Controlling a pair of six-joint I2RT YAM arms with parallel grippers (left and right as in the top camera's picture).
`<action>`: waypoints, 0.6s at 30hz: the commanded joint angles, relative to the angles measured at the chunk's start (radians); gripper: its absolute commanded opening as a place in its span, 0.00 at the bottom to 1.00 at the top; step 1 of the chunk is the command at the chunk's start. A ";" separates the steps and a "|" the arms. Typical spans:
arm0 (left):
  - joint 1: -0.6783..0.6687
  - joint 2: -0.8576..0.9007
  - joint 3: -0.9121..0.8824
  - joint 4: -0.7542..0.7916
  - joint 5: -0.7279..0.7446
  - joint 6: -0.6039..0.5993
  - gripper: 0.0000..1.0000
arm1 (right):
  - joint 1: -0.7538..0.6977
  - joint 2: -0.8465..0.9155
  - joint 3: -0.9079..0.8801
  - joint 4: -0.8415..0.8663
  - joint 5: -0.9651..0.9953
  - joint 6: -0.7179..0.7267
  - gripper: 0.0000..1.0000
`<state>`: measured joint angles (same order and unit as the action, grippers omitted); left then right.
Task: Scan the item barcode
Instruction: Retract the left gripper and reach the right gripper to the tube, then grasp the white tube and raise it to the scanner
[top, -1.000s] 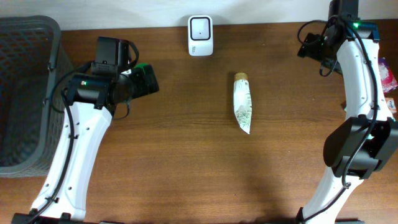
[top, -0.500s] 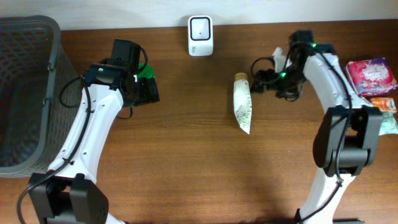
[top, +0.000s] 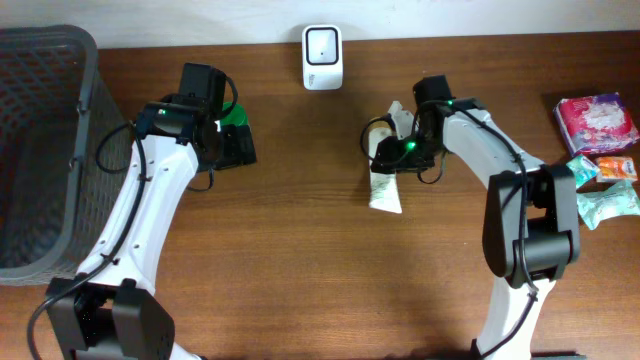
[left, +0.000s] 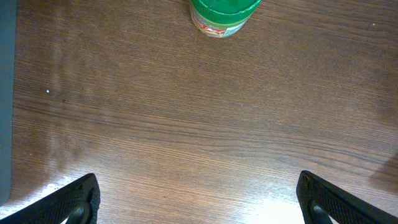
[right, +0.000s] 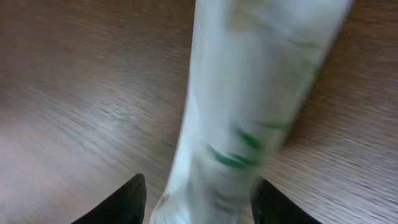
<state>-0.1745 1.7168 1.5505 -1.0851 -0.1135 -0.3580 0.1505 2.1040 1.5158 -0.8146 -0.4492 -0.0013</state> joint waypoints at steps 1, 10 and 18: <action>0.003 0.005 -0.001 -0.001 -0.015 0.016 0.99 | 0.050 -0.001 -0.008 0.005 0.188 0.164 0.48; 0.003 0.005 -0.001 -0.001 -0.015 0.016 0.99 | 0.173 -0.001 0.016 0.045 0.348 0.237 0.42; 0.003 0.005 -0.001 -0.001 -0.015 0.016 0.99 | 0.249 -0.002 0.055 0.040 0.518 0.273 0.04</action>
<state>-0.1745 1.7168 1.5505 -1.0851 -0.1135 -0.3580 0.3916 2.1040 1.5490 -0.7769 0.0158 0.2596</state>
